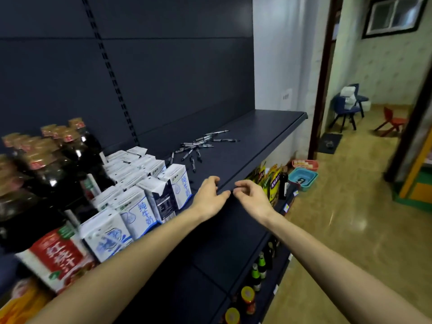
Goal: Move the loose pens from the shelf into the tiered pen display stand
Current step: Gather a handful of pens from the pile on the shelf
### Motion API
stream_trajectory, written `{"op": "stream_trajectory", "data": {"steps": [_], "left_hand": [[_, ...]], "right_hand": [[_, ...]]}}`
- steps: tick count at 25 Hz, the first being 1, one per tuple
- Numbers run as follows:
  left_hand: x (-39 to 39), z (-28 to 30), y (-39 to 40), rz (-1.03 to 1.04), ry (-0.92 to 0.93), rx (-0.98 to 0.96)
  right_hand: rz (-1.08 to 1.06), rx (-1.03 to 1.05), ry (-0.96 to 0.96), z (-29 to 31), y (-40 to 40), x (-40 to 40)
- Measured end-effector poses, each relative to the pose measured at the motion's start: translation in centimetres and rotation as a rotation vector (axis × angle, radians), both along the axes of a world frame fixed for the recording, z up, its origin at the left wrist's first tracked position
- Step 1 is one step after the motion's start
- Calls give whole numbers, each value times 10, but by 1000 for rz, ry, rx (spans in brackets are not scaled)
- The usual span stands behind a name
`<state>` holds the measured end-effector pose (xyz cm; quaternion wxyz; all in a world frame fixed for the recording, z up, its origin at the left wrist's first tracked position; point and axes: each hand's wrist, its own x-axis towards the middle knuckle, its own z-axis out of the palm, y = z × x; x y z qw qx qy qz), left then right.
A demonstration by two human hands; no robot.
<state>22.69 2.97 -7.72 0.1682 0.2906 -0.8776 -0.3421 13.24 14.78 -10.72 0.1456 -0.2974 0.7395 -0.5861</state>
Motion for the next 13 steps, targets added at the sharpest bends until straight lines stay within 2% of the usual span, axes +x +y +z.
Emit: {"op": "stream_trajectory", "data": {"steps": [4, 9, 13], "left_hand": [[-75, 13, -32, 99, 59, 48], [-144, 36, -82, 225, 10, 90], [-186, 36, -108, 331, 16, 112]], "right_hand": [[30, 6, 89, 7, -41, -74], [54, 60, 148, 38, -76, -158], [94, 275, 366, 44, -109, -217]]}}
